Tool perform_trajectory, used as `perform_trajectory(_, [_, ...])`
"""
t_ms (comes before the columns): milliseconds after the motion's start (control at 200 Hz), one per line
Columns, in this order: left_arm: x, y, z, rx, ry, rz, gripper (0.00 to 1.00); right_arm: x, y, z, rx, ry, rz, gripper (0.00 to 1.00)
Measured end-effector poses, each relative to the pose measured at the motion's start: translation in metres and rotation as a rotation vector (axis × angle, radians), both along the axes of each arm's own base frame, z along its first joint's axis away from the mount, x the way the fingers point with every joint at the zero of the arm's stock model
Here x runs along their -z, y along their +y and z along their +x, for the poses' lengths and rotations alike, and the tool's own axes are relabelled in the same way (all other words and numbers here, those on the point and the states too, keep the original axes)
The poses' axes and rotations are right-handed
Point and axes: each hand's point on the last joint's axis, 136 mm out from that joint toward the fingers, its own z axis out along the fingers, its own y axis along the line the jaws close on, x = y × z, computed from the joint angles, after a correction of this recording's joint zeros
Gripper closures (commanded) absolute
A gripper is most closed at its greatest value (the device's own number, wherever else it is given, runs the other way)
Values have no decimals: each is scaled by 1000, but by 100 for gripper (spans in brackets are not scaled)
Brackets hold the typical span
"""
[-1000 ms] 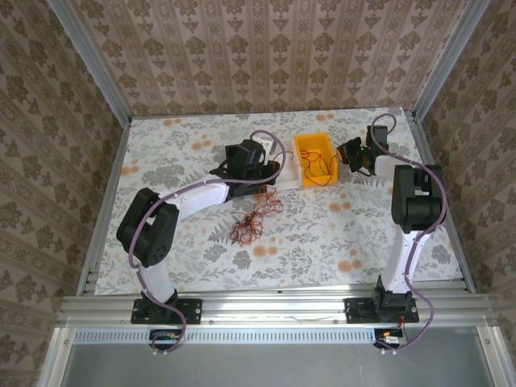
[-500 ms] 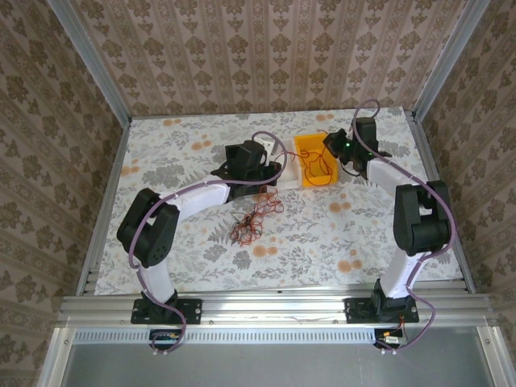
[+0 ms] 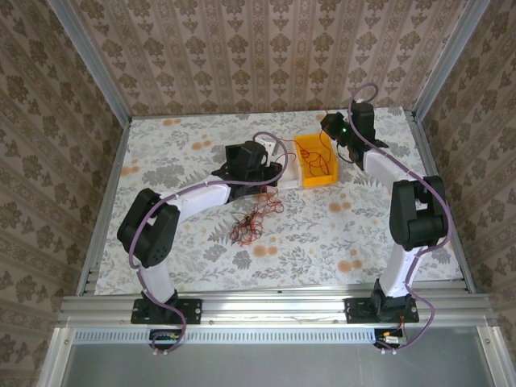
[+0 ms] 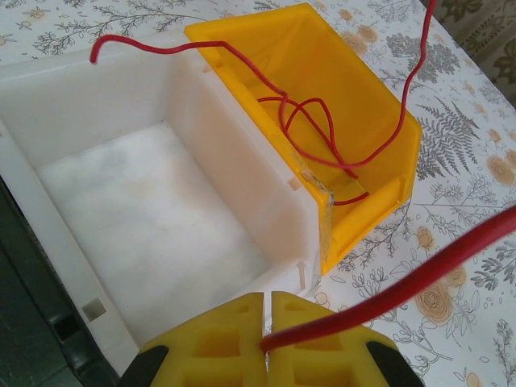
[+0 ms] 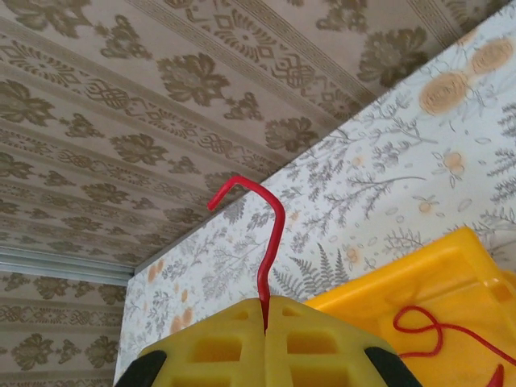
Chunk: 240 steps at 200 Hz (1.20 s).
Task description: Untangle the cables
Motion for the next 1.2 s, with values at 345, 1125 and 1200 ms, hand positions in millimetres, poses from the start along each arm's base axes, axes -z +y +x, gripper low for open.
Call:
perform_trajectory(345, [0,0,0,0,0,0,100,62,26,-13,-67,114,-239,96])
perform_trajectory(1125, [0,-4,-4,9,-6,6,100,171,40,-34,-195,485,-553,93])
perform_trajectory(1200, [0,-4,-4,11,-8,7,100,171,40,-32,-188,493,-547,91])
